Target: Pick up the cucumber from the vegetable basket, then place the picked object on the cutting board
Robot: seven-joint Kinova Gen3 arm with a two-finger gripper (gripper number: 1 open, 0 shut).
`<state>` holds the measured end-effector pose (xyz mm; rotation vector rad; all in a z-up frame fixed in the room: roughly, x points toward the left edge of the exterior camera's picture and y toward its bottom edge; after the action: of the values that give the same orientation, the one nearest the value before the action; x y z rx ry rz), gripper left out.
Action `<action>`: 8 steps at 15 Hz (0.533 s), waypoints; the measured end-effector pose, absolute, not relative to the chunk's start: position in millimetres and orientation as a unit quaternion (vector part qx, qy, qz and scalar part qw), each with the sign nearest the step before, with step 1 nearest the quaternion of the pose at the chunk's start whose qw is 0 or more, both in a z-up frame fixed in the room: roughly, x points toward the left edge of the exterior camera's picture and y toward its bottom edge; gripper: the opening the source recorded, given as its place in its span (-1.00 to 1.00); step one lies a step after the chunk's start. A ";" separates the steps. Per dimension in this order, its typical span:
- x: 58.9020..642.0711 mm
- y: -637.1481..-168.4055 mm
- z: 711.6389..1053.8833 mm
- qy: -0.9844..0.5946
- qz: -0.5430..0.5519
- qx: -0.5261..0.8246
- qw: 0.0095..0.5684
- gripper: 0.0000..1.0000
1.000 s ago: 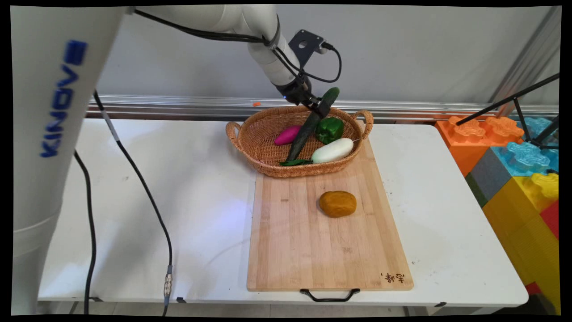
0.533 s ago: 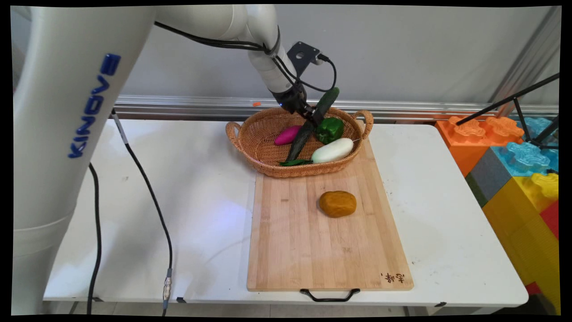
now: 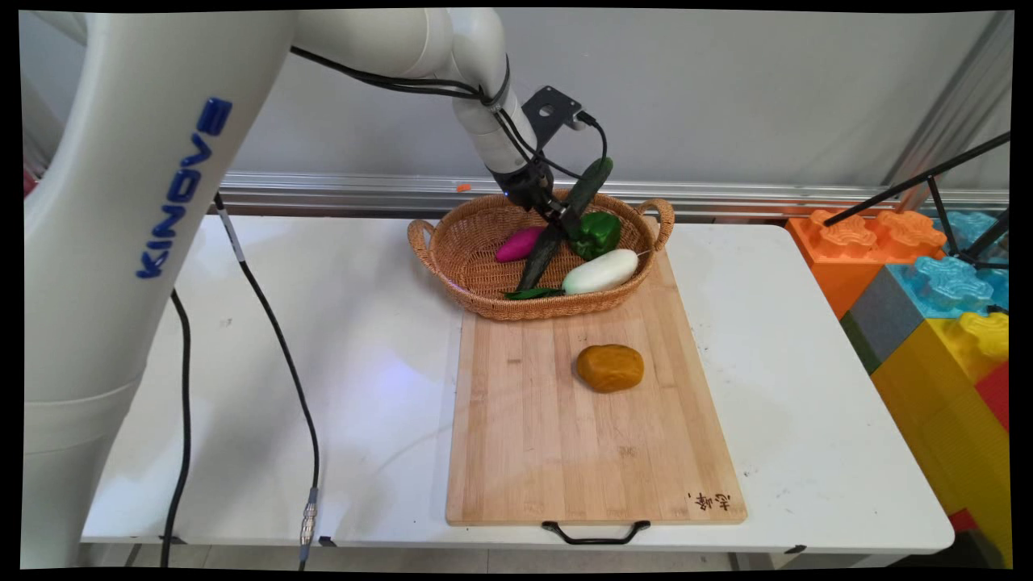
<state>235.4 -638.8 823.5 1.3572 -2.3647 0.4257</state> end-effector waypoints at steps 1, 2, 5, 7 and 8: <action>235.2 -639.4 822.3 -0.844 0.151 0.479 0.189 1.00; 234.9 -640.2 821.2 -0.847 0.152 0.475 0.188 1.00; 233.0 -642.5 818.8 -0.854 0.153 0.461 0.187 -1.00; 232.2 -643.6 817.7 -0.858 0.154 0.454 0.188 -1.00; 231.8 -644.2 817.6 -0.859 0.154 0.451 0.189 -1.00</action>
<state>231.8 -644.2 817.6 1.2678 -2.4153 0.4345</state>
